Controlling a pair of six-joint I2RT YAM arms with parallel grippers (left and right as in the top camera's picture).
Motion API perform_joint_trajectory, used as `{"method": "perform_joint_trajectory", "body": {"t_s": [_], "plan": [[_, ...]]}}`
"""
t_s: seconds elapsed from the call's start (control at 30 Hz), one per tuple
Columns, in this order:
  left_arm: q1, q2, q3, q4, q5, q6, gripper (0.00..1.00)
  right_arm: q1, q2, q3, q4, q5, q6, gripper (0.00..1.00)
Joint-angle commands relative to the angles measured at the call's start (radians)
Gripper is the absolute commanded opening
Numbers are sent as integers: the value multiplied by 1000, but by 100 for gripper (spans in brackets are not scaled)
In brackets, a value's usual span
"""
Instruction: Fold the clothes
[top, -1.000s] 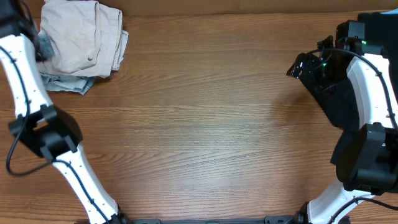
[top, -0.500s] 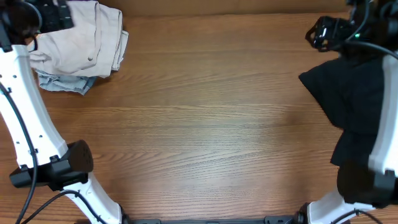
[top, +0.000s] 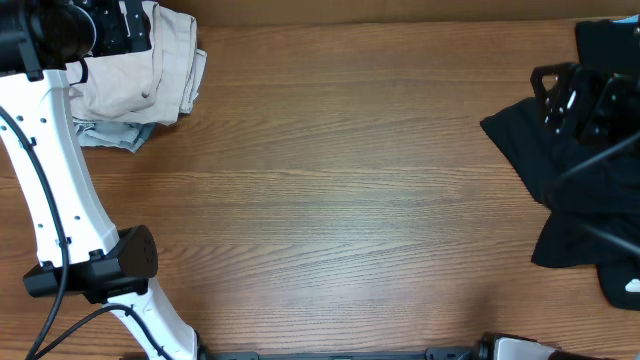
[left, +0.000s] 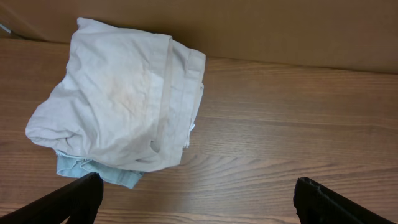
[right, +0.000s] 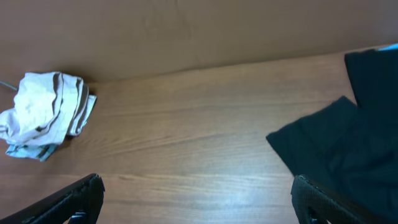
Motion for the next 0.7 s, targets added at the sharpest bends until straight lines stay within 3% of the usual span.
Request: {"method": "perform_joint_trajectory", "body": {"t_s": [0.0, 0.43, 0.67], "plan": [[-2, -19, 2, 0, 14, -2, 100, 4, -8, 14, -16, 0, -7, 100], [0, -19, 2, 0, 14, -2, 100, 4, 21, 14, -34, -29, 11, 100], [0, -19, 2, 0, 14, -2, 100, 53, 3, -13, 117, 2, 18, 100]]}}
